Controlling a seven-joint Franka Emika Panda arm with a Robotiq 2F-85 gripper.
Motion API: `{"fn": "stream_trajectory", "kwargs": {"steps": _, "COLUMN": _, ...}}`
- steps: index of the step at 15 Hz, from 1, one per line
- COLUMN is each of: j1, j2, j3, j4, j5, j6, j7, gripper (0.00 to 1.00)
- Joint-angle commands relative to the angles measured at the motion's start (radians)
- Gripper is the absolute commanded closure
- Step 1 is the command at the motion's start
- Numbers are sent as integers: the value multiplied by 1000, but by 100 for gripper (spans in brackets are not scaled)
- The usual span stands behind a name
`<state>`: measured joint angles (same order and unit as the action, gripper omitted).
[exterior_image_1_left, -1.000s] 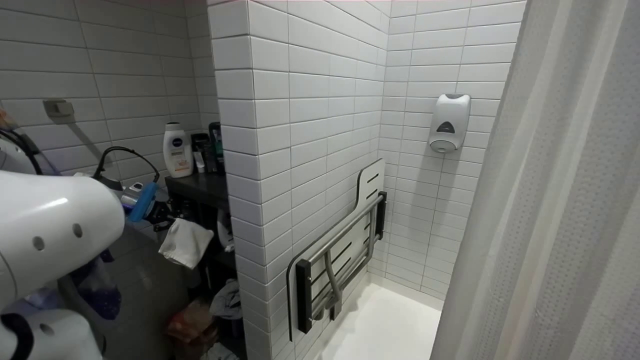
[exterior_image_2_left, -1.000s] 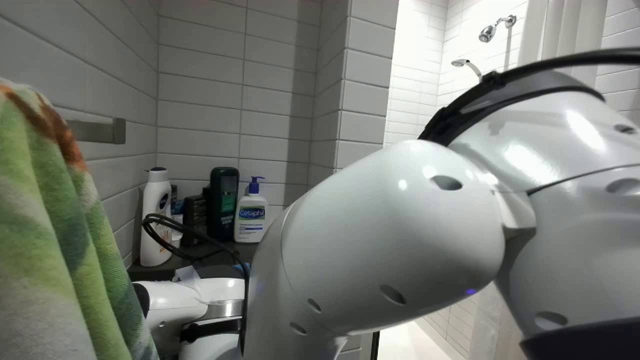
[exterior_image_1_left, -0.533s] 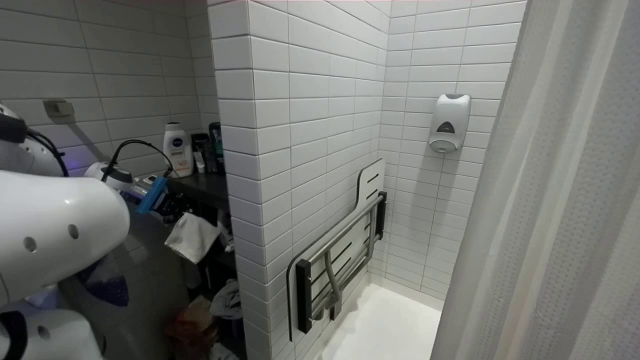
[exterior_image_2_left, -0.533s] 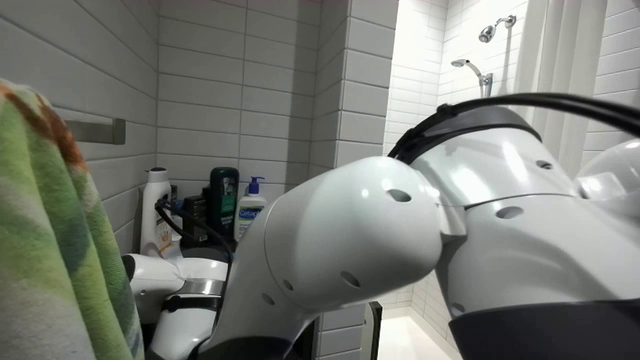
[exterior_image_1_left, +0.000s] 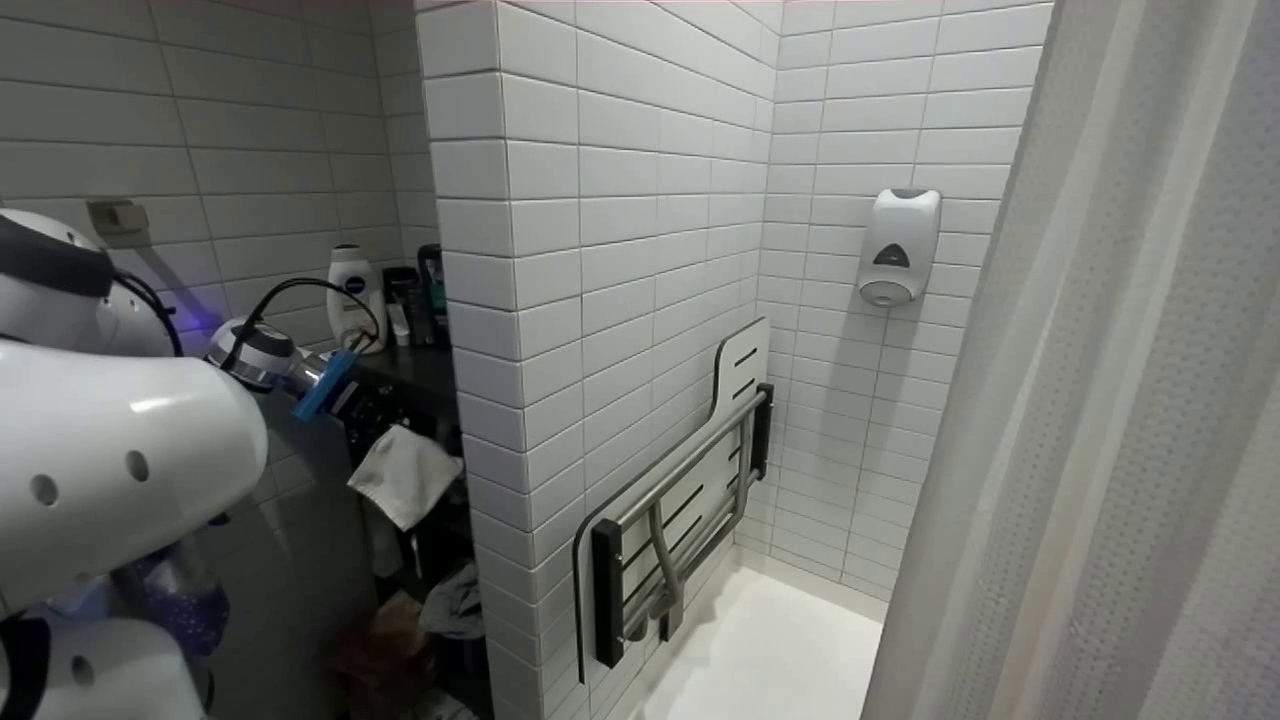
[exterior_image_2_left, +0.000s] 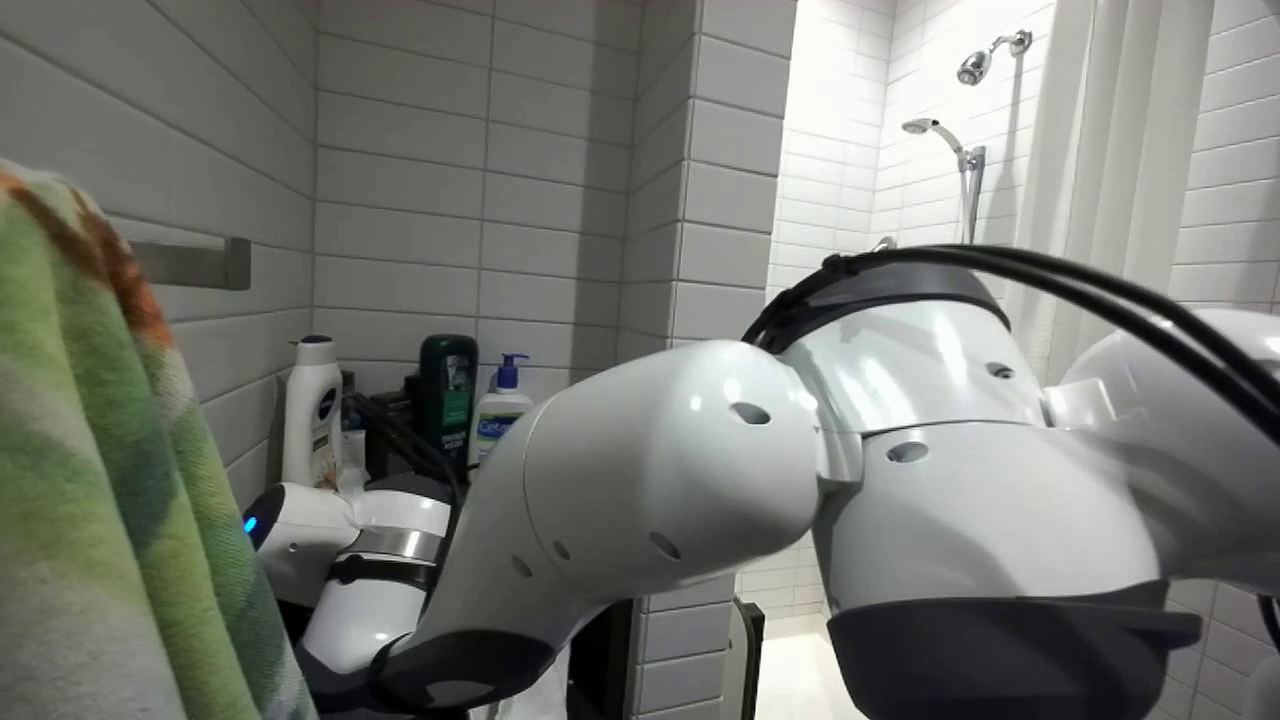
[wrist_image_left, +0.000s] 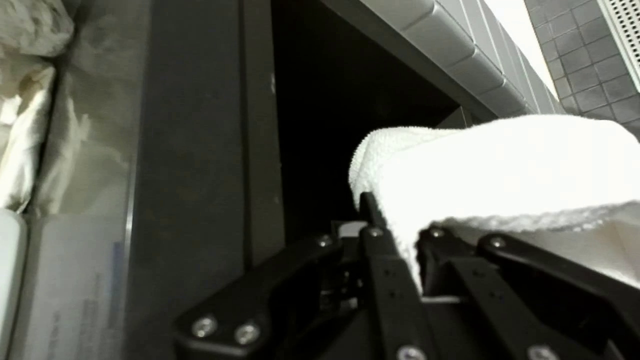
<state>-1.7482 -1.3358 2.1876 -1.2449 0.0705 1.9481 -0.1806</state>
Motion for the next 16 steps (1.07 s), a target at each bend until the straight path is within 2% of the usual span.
{"fn": "stream_trajectory", "kwargs": {"steps": 1, "j1": -30, "j2": -55, "j3": -43, "j4": 93, "j5": 31, "j6": -90, "j7": 6, "gripper": 98}}
{"fn": "stream_trajectory", "kwargs": {"steps": 6, "j1": -33, "j2": -78, "j3": -58, "j4": 123, "j5": 40, "j6": -145, "j7": 5, "gripper": 98}}
{"fn": "stream_trajectory", "kwargs": {"steps": 16, "j1": -92, "j2": -109, "j3": -78, "j4": 226, "j5": 106, "j6": -289, "j7": 21, "gripper": 98}}
